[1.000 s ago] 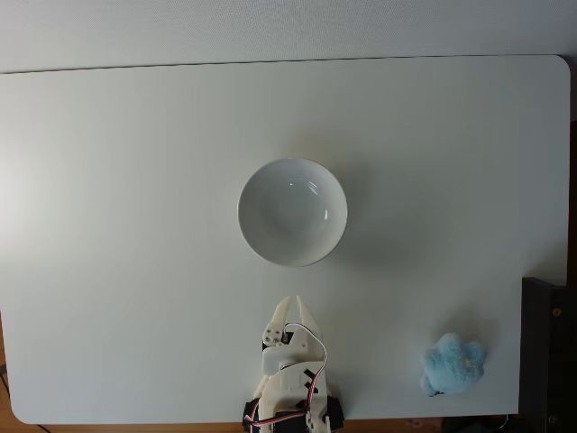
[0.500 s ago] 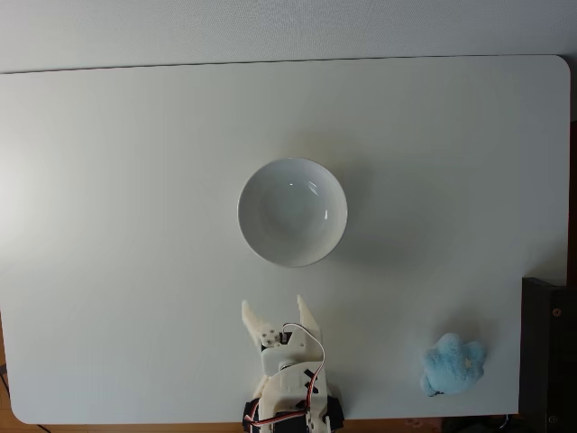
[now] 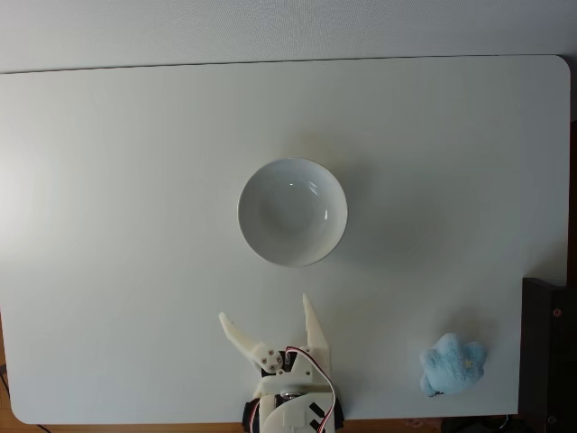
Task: Grasp a skyblue doll and put it into the bowl.
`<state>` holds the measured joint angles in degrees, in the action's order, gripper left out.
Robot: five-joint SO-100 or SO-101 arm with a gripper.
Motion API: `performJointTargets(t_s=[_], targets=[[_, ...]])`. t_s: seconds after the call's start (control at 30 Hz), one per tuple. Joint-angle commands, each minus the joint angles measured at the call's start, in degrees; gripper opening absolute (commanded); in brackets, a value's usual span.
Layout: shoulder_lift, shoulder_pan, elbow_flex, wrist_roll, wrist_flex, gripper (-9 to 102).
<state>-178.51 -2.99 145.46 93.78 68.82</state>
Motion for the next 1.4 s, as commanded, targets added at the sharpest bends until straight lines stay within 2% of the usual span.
performJointTargets(t_s=[0.0,0.53,0.8,1.0,1.37], targets=[[-16.5,-4.0,-4.5,-0.4,0.8,62],[-11.2,-22.5,-27.9,-0.4,20.7,62],[3.8,-34.5,-39.3,-0.4,22.5,62],[15.1,-48.2,-40.0,0.5,21.5,62],[29.6,-63.5,-39.9,0.6,21.5,62]])
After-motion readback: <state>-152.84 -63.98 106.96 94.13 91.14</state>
